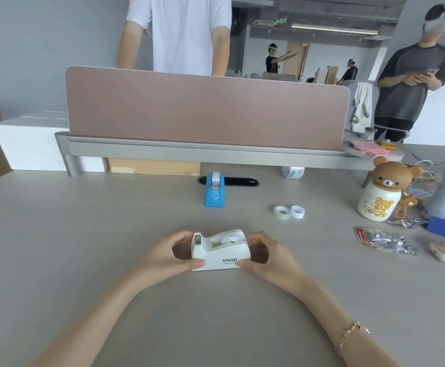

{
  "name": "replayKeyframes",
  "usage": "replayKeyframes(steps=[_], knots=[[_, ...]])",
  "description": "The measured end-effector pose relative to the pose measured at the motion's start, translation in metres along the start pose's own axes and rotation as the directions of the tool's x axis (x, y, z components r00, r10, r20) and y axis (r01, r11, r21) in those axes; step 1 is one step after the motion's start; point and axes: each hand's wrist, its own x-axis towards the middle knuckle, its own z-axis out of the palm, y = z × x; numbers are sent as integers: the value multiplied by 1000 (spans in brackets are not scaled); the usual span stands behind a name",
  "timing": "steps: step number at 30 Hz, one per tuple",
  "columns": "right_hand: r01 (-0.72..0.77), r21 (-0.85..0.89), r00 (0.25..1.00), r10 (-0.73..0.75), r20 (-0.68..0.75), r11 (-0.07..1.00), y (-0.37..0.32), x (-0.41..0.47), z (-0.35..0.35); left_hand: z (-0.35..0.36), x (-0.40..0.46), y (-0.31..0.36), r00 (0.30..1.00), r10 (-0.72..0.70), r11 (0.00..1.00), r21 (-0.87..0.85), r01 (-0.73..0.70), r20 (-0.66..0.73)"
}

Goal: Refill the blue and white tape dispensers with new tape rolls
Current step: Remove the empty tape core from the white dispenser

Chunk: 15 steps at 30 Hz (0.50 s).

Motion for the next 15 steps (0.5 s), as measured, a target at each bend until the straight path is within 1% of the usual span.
replayKeyframes(steps=[5,9,15], knots=[[26,-28,1000,-25,16,999,3,-2,1,1,-3,2,999,33,998,48,-33,-2],[45,-16,998,-44,39,999,6,-2,0,3,-5,3,993,112,985,135,-107,-30],[52,-23,997,-51,55,998,6,-5,0,5,-8,3,988,152,978,146,-149,-14]])
